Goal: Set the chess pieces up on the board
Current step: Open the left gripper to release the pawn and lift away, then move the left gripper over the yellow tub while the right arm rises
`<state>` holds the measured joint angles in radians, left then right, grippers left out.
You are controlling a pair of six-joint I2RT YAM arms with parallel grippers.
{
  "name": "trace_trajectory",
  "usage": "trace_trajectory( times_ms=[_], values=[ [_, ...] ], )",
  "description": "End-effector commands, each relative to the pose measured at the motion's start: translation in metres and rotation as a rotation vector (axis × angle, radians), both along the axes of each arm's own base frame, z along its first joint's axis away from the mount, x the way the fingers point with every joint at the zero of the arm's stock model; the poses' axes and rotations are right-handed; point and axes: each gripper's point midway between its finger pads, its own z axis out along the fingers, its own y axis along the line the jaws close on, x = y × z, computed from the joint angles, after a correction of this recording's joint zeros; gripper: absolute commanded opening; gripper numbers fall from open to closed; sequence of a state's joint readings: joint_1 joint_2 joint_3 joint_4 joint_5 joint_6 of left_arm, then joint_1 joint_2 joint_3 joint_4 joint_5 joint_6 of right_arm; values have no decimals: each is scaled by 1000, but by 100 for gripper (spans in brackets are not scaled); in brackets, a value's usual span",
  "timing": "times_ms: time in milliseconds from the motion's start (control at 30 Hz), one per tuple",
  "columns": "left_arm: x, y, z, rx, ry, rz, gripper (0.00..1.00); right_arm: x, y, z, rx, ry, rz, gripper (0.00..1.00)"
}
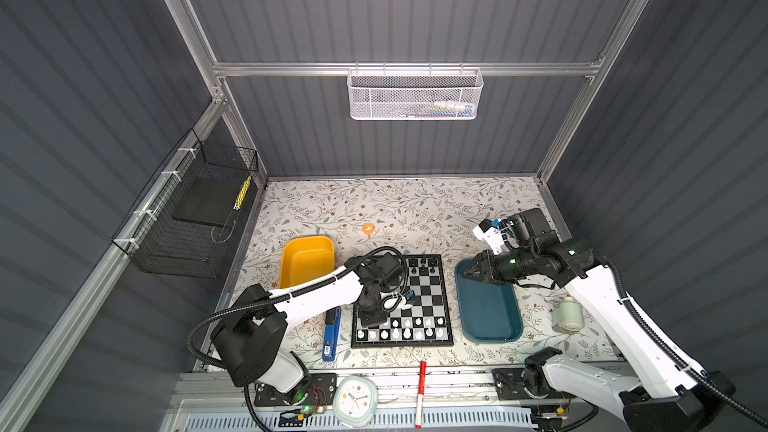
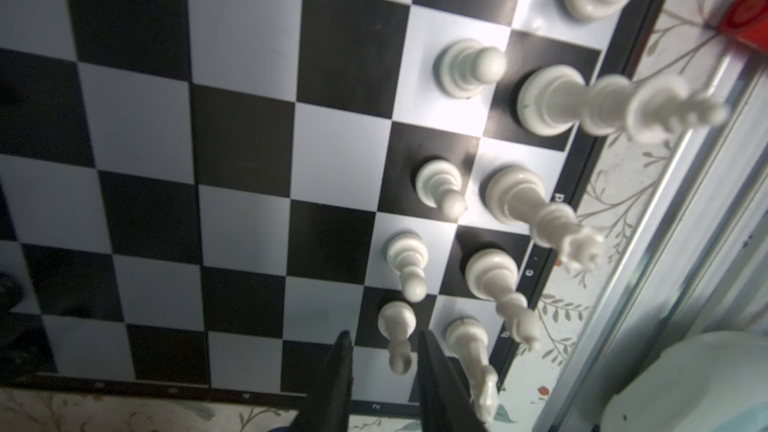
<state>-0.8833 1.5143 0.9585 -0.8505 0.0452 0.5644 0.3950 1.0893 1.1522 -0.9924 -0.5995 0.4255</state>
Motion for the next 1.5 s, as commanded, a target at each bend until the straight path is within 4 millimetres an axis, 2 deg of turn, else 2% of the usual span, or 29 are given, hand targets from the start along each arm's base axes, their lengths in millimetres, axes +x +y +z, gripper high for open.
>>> trace_trajectory(
  times_ms=[0, 267, 433, 533, 733, 800, 1067, 1267, 1433, 1467],
  values=[
    [-5, -2, 11, -11, 11, -16, 29, 2, 2, 7, 8, -19, 16, 28],
    [-2, 0, 28, -6, -13, -37, 29, 4, 1, 13, 2, -33, 23, 28],
    [11, 5, 45, -10, -63, 1, 29, 5, 0, 17, 8, -45, 18, 28],
    [22, 14, 53, -23, -66, 75, 29, 5, 0, 19, 10, -48, 18, 28],
    [52, 45, 72, -60, -84, 283, 29, 9, 0, 25, 16, -58, 10, 28],
    [58, 56, 76, -63, -83, 341, 29, 17, 3, 20, 13, -41, 7, 28],
    [84, 109, 83, -74, -63, 617, 31, 42, 15, 22, 48, -72, -7, 28],
    [88, 139, 75, -72, -44, 786, 42, 61, 27, 22, 70, -77, 12, 28],
    [90, 161, 69, -65, -71, 883, 46, 71, 34, 23, 70, -66, 38, 28],
    [91, 166, 70, -70, -80, 903, 50, 72, 35, 24, 66, -66, 46, 28]
  ],
)
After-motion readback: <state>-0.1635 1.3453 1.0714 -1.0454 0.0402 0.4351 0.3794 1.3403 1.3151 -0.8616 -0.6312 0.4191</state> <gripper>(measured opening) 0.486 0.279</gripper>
